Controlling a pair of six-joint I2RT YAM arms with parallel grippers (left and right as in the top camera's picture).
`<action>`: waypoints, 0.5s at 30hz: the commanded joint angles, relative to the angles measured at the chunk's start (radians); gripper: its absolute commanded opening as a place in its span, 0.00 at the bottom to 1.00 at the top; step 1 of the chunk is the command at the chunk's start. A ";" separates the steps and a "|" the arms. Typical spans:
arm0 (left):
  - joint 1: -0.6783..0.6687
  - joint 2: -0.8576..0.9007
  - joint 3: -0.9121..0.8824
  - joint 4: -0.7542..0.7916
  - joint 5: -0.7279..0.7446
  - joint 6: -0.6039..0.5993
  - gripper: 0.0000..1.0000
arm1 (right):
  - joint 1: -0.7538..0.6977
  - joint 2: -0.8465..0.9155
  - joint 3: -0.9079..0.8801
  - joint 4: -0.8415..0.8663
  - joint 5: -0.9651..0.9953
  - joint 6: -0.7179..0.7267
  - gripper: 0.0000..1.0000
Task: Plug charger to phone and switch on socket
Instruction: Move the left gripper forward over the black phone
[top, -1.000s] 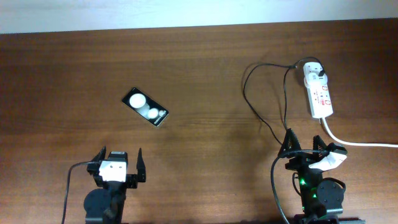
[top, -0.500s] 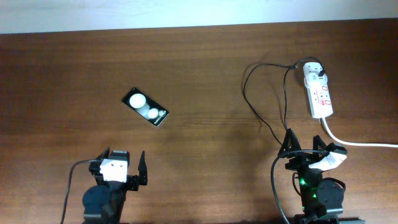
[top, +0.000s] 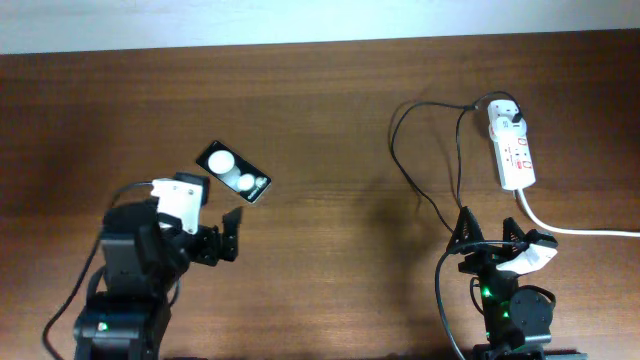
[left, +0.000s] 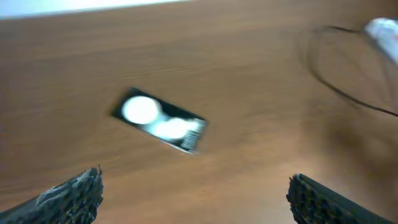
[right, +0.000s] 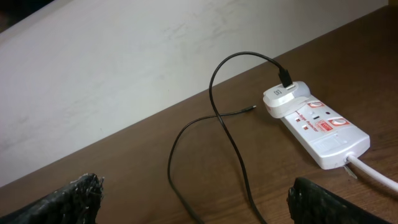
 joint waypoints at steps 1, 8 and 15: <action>-0.004 0.045 0.023 -0.051 0.183 -0.010 0.99 | 0.006 -0.005 -0.008 -0.004 -0.002 -0.010 0.99; -0.004 0.098 0.023 -0.053 0.232 -0.010 0.99 | 0.006 -0.005 -0.008 -0.004 -0.002 -0.010 0.99; -0.004 0.111 0.120 -0.022 0.138 -0.176 0.99 | 0.006 -0.005 -0.008 -0.004 -0.002 -0.010 0.99</action>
